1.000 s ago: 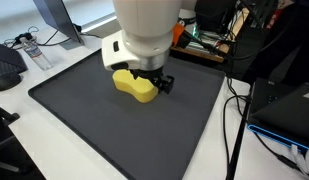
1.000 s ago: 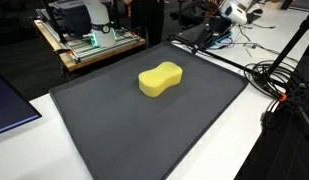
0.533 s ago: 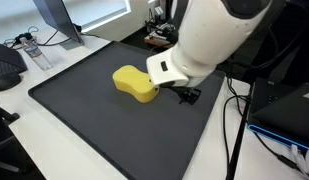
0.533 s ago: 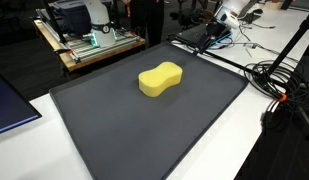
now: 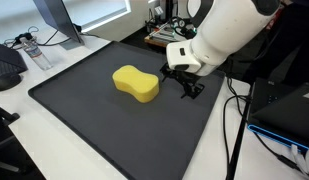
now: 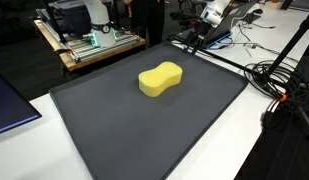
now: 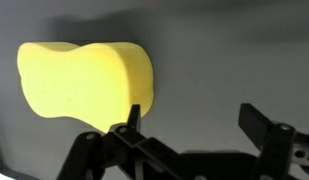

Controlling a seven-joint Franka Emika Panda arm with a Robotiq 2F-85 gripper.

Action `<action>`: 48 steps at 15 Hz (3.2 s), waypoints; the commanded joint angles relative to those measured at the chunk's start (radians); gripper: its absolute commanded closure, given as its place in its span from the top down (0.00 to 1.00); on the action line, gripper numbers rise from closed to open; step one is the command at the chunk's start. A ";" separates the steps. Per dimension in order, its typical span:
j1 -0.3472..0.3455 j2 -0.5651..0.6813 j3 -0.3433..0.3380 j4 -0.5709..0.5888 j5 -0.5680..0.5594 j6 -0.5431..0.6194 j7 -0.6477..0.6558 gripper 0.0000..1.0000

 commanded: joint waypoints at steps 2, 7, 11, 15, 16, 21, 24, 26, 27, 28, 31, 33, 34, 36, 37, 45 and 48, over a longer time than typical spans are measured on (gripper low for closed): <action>-0.026 -0.201 0.017 -0.288 -0.108 0.137 0.144 1.00; -0.066 -0.369 0.041 -0.543 -0.240 0.257 0.228 1.00; -0.124 -0.364 0.088 -0.563 -0.277 0.286 0.263 1.00; -0.155 -0.444 0.102 -0.675 -0.313 0.354 0.298 1.00; -0.156 -0.449 0.104 -0.679 -0.313 0.354 0.299 1.00; -0.202 -0.464 0.108 -0.711 -0.358 0.454 0.291 1.00; -0.252 -0.471 0.094 -0.745 -0.393 0.565 0.305 1.00; -0.288 -0.471 0.082 -0.769 -0.417 0.640 0.298 1.00; -0.302 -0.470 0.072 -0.778 -0.450 0.677 0.308 1.00; -0.321 -0.468 0.065 -0.790 -0.461 0.726 0.298 1.00; -0.343 -0.459 0.016 -0.815 -0.532 0.854 0.313 1.00; -0.360 -0.449 -0.012 -0.828 -0.563 0.933 0.320 1.00; -0.369 -0.440 -0.027 -0.832 -0.579 0.976 0.325 1.00; -0.379 -0.424 -0.059 -0.836 -0.613 1.048 0.338 1.00; -0.381 -0.415 -0.076 -0.833 -0.631 1.075 0.346 1.00; -0.380 -0.303 -0.124 -0.807 -0.611 1.211 0.316 1.00; -0.372 -0.270 -0.133 -0.789 -0.609 1.207 0.325 1.00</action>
